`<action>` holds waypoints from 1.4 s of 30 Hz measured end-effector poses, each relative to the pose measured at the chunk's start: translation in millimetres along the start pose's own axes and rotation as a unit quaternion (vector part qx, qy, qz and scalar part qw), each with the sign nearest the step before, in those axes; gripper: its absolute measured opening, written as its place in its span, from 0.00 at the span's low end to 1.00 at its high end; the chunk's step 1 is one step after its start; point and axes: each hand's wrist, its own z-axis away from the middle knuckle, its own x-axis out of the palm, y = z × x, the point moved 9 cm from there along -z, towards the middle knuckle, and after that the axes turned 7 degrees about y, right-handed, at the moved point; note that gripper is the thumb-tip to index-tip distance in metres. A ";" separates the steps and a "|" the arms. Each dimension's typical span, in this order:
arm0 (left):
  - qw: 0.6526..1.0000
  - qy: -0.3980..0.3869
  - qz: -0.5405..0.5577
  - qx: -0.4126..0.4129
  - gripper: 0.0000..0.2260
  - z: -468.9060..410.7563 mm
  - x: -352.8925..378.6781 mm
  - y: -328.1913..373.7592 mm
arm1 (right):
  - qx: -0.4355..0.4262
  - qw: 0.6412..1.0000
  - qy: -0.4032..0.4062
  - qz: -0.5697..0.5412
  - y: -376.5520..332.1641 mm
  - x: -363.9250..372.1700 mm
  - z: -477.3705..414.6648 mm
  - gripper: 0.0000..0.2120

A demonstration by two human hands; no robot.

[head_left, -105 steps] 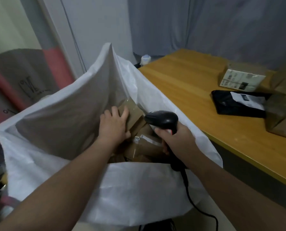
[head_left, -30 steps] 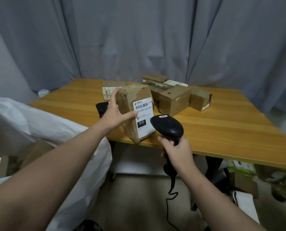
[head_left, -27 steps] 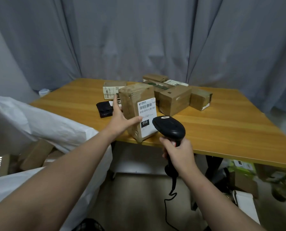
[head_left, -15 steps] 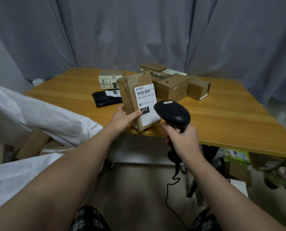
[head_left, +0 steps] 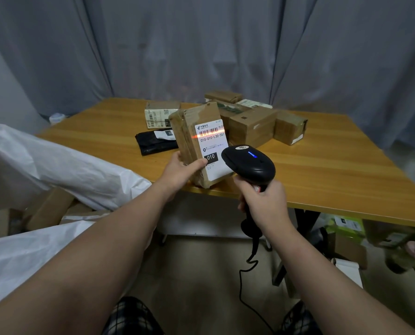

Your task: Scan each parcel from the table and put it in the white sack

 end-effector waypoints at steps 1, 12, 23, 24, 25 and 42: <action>1.000 -0.001 0.001 -0.001 0.33 0.2 0.2 0.0 | 0.001 1.000 -0.001 0.000 0.2 0.1 0.3 0.10; 0.998 0.054 0.014 0.029 0.26 3.1 -67.3 16.5 | -0.007 0.995 -0.076 -0.069 -22.8 60.0 -4.7 0.08; 0.955 0.186 -0.226 -0.052 0.21 63.2 -282.2 -20.8 | 0.110 0.935 -0.336 0.030 25.7 223.4 59.2 0.06; 0.946 0.147 -0.276 -0.091 0.17 72.9 -283.3 -36.0 | 0.122 0.930 -0.345 0.037 34.2 230.4 67.1 0.07; 0.931 0.099 -0.327 -0.132 0.16 83.6 -283.0 -55.5 | 0.128 0.927 -0.348 0.043 41.4 235.1 73.4 0.08; 0.735 0.091 -0.640 -0.205 0.42 90.1 -332.2 -89.5 | 0.052 0.945 -0.295 0.129 46.2 220.3 99.7 0.11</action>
